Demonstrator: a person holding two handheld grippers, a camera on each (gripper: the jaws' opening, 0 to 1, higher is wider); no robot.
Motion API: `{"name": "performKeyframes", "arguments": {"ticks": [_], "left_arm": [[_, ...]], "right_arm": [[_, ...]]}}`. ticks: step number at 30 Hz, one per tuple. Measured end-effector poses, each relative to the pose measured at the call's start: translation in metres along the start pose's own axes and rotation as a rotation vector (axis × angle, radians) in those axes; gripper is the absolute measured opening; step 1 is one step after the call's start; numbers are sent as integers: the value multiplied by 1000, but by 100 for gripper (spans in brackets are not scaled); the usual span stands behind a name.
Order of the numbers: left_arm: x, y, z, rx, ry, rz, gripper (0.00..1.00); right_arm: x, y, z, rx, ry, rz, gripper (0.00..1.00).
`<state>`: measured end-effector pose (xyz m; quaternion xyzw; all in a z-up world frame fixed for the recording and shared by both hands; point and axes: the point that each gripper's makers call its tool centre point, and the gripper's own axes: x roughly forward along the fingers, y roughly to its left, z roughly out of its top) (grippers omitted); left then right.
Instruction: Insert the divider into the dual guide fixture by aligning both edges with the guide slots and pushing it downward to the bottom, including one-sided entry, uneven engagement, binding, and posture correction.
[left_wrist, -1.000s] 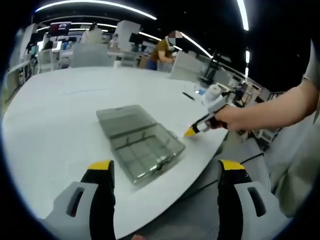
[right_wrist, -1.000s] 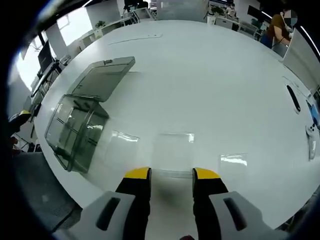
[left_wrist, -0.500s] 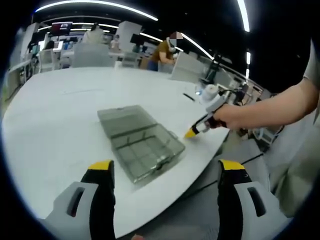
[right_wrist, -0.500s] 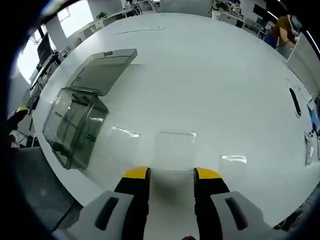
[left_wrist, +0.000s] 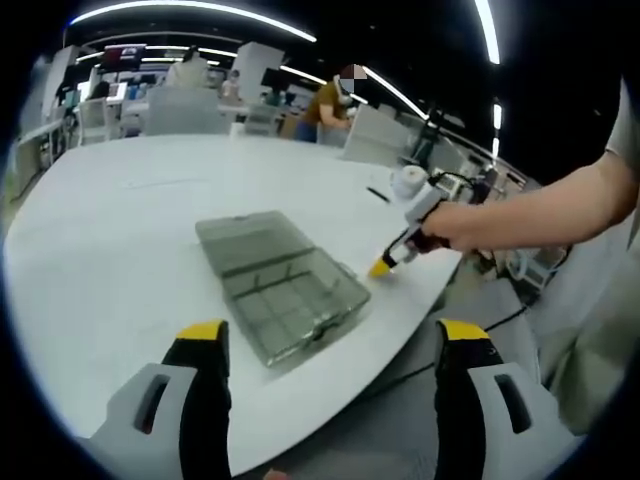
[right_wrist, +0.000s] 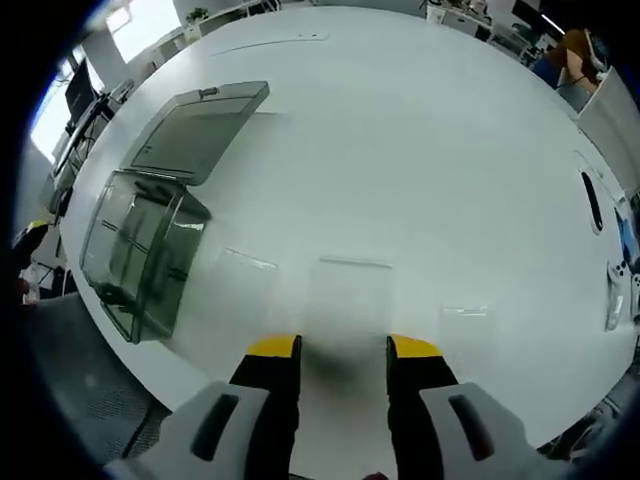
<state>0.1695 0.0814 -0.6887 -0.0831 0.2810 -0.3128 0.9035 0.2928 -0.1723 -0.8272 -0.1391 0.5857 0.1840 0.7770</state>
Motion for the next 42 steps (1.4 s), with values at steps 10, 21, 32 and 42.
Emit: {"name": "performKeyframes", "arguments": {"ticks": [10,21,32,42], "left_arm": [[3,-1,2,4,3,-6,82],[5,1,3,8,12,-14,82],[20,-7,7,0,21,-52,80],[48,-25,14,-25,25,-134,72]], "right_arm": [[-3,0,2,-2,-4,21,27],[-6,4,1,-10,-9,30,26],[-20,10,9,-47,-52,48,27],[-42,24,18,-102,-124,64,27]]}}
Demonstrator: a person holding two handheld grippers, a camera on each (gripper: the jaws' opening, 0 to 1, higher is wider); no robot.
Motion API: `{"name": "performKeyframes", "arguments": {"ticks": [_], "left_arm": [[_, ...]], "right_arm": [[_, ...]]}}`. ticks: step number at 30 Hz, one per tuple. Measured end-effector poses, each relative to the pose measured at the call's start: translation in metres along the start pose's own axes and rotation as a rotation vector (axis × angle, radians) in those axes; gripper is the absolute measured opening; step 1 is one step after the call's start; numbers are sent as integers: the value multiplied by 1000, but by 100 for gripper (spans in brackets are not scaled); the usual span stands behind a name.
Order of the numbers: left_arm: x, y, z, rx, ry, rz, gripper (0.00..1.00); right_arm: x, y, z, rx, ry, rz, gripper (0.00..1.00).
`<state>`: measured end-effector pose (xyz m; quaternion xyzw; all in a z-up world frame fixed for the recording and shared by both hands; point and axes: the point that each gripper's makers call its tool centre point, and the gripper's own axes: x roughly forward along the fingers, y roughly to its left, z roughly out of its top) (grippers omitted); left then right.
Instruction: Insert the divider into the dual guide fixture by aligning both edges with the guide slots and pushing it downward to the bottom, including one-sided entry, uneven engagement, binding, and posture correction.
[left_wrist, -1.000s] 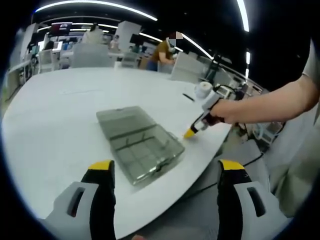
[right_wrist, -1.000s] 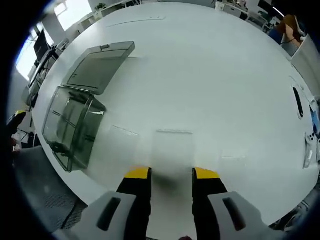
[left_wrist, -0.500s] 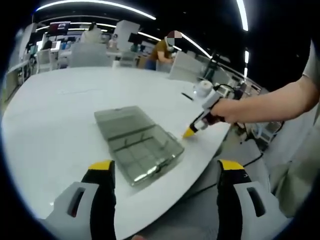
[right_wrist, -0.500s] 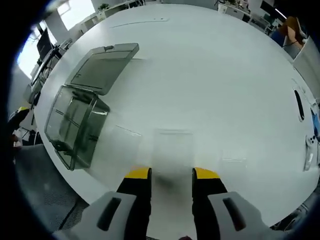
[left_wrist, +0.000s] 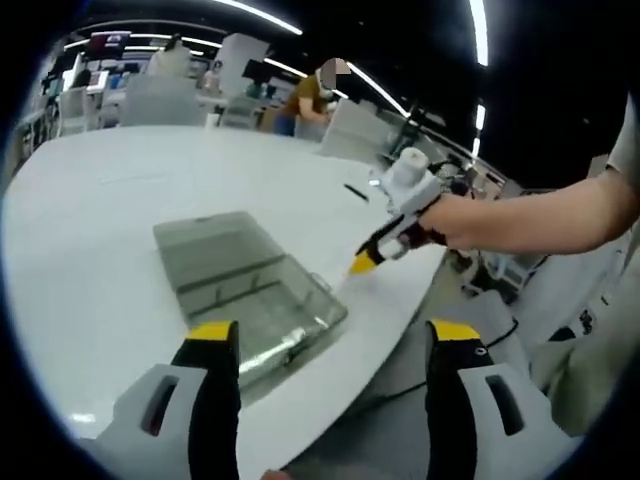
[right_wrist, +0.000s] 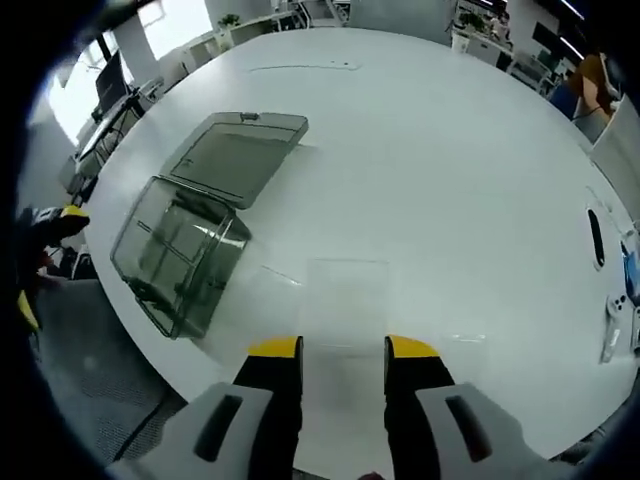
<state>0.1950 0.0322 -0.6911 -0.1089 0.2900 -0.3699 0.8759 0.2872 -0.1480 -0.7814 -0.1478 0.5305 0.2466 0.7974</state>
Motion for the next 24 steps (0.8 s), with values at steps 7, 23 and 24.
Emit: {"name": "performKeyframes", "arguments": {"ticks": [7,23,24], "left_arm": [[19,-7,10,-44,-16,-53,65],[46,-9,30,-184,-58,-128,35],[46,-8,31,-192,-64,-128,34]], "right_arm": [[-17,17,13,-52,-50,23,27],[-50,76,30,-152,-161,108,27],[-51,79,31,-156,-167,114,27]]}}
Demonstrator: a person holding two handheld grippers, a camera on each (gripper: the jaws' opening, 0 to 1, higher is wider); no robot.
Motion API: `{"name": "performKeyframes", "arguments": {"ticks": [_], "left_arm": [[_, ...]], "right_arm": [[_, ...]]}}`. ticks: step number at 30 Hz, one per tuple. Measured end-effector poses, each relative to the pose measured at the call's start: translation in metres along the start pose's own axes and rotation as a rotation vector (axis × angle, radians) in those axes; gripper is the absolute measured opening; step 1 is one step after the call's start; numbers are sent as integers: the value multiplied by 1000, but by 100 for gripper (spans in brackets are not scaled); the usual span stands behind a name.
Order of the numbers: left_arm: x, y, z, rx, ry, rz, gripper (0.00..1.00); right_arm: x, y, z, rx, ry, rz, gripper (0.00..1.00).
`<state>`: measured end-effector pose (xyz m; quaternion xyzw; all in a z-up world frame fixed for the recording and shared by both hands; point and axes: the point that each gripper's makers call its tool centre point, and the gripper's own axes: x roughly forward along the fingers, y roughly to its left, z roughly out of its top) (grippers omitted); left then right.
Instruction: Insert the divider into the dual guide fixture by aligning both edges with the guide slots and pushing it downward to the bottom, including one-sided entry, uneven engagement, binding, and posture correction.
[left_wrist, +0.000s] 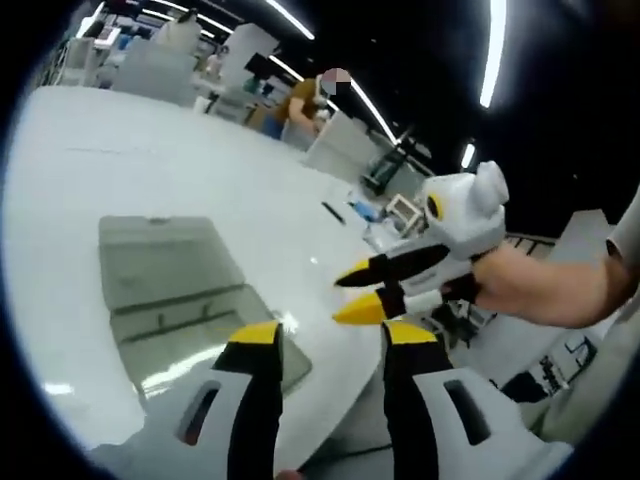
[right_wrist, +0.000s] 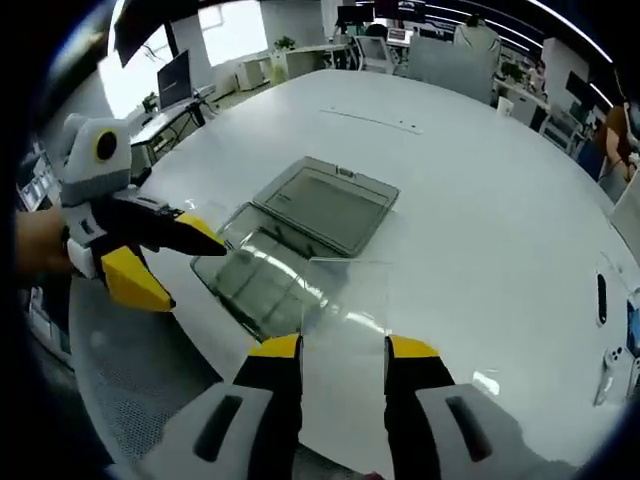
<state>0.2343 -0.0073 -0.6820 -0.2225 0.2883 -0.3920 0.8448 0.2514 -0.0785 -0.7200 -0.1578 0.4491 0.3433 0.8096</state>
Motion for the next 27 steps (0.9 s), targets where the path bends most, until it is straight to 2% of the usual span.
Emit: {"name": "performKeyframes", "arguments": {"ticks": [8,27], "left_arm": [[0,-1,3,-39,-21,0,28],[-6,-6,10,-131,-88,-9,15]], "right_arm": [[-10,28,16,-32,-52,41,27],[-24,53,34,-75,-119,81,27]]}}
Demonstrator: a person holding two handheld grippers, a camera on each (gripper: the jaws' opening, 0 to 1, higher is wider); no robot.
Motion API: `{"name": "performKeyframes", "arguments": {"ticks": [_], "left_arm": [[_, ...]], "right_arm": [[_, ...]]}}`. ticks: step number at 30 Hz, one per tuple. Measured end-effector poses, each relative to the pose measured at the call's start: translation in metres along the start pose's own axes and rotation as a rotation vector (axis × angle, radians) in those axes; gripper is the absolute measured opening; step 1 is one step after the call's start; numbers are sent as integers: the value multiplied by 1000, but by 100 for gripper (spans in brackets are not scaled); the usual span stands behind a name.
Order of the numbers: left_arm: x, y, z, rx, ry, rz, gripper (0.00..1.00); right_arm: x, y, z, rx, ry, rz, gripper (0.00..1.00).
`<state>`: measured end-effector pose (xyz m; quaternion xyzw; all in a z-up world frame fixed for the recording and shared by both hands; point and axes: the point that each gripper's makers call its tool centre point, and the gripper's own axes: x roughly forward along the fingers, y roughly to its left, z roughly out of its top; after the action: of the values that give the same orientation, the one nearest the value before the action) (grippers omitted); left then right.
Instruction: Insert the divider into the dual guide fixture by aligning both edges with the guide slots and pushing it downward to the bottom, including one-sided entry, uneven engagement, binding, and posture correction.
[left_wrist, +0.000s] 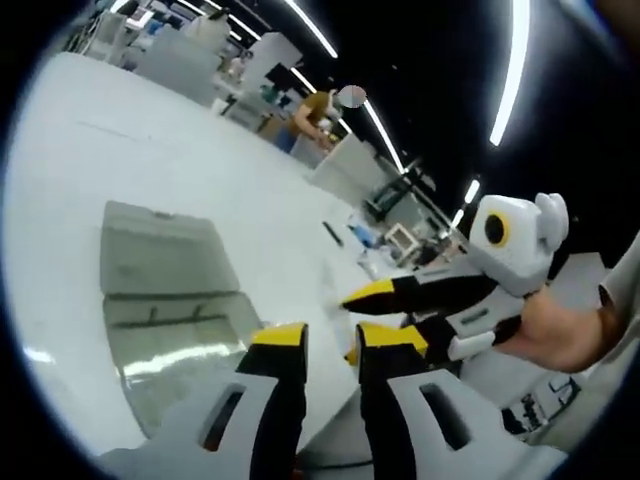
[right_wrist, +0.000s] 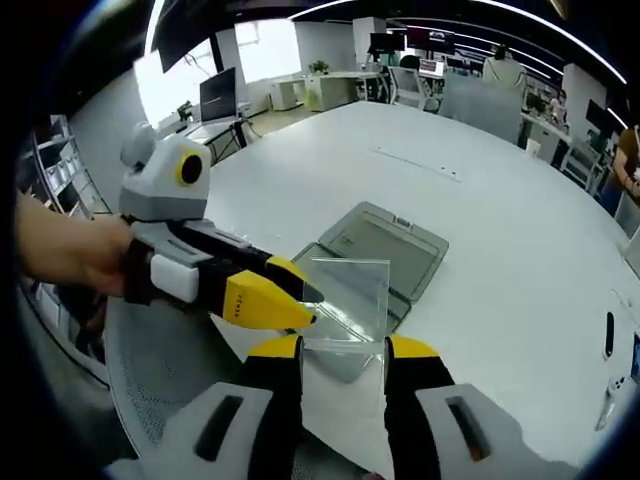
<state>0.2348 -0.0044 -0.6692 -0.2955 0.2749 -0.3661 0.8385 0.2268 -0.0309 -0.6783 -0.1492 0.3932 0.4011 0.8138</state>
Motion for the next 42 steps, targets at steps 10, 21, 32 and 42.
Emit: {"name": "performKeyframes", "arguments": {"ticks": [10,21,32,42], "left_arm": [[-6,0,4,-55,-41,2,10],[-8,0,10,-100,-65,2,6],[-4,-4,10,-117,-70,-8,2],[-3,-7,13,-138,-86,-14,1]], "right_arm": [[-2,8,5,-5,-19,11,27],[-4,11,9,-2,-30,21,27],[-6,9,7,13,-38,23,27],[-9,8,7,18,-43,27,27]]}}
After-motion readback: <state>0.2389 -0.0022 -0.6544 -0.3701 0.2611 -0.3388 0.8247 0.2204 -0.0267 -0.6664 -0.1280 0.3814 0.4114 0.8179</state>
